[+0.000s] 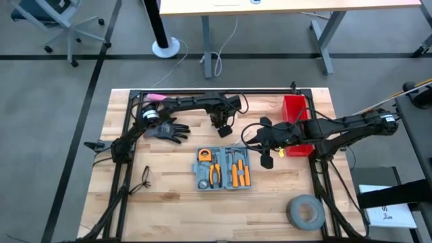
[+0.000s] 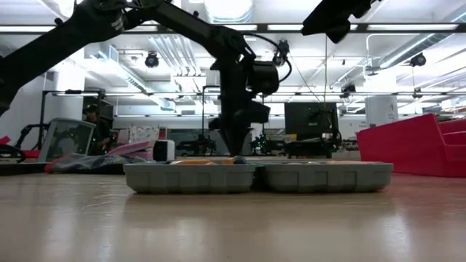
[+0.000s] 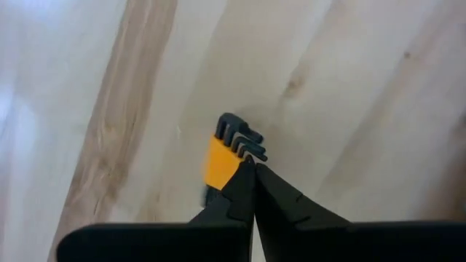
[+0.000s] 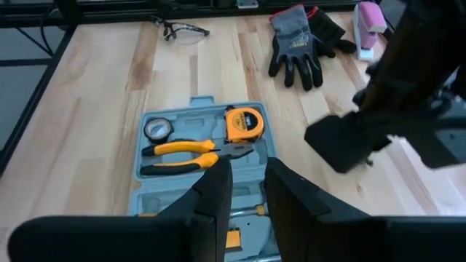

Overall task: Prefit tool cases
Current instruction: Put the hex key set into the pre-fit tool case

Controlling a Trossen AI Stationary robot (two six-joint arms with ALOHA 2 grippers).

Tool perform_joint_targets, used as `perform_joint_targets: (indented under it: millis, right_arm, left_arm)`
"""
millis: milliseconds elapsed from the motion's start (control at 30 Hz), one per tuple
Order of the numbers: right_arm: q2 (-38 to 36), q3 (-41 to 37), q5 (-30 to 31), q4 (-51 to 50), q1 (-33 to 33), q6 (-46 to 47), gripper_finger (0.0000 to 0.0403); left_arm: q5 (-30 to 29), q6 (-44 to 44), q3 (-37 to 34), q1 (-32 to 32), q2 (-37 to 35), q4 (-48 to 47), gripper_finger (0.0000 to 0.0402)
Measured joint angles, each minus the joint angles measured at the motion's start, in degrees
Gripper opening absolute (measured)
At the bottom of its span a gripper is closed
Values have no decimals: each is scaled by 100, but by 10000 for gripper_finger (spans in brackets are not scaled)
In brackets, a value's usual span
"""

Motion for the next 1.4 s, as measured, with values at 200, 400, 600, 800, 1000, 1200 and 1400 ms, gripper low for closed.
perform_joint_targets:
  millis: [200,400,600,800,1000,1200,1400]
  right_arm:
    - [-1,0,5,-270,93,214,71]
    - [-5,-8,210,-356,346,451,58]
    - [-5,-79,313,-402,661,623,50]
    - [-6,-101,703,-400,1014,792,56]
    - [-100,-110,1187,-403,1386,1028,68]
    - [-151,-152,1578,-452,1706,1457,62]
    - [-149,-245,2107,-542,1929,1533,49]
  left_arm:
    - [158,-2,390,-174,0,-601,0]
    - [308,-4,677,-479,-5,-805,0]
    - [446,-107,865,-852,-63,-1161,0]
    - [551,-293,852,-1241,-272,-1084,0]
    - [610,-616,851,-1617,-509,-872,0]
    - [616,-1118,677,-1994,-737,-886,0]
    - [618,-1948,5,-2368,-1035,-865,0]
